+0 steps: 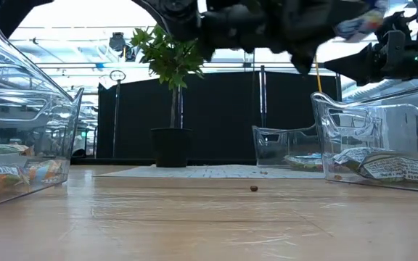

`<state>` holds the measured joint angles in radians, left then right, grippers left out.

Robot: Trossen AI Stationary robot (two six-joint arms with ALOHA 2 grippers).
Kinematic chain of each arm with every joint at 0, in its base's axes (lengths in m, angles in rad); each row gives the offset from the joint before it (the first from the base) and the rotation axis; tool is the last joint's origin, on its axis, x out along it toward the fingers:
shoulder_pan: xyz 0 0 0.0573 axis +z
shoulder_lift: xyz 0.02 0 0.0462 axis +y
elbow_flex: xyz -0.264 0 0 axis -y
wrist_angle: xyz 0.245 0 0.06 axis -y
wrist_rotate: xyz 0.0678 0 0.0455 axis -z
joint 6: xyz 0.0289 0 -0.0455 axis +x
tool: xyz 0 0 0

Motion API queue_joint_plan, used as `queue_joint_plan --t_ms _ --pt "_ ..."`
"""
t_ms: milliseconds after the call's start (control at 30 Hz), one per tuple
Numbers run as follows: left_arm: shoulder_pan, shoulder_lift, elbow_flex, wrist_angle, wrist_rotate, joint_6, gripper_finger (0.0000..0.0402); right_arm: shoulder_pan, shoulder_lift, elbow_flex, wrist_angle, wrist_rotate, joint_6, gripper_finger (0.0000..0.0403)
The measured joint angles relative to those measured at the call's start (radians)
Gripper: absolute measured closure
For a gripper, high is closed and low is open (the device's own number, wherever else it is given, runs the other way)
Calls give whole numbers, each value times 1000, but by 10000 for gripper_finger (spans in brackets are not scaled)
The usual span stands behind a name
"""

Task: Pick and place Granola Bars by type
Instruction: Put the blue granola bar into the bottom right transparent bin

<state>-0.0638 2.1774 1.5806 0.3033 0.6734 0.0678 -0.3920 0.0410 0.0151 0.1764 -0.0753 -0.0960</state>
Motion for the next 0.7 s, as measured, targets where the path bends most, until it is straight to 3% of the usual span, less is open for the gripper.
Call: queue_joint_plan --t_ms 333,700 --pt "-7 157 217 -51 29 -80 387 0 0 0 18 0 -3 403" --pt "8 167 249 -98 -11 -132 239 0 1 0 13 0 -3 403"
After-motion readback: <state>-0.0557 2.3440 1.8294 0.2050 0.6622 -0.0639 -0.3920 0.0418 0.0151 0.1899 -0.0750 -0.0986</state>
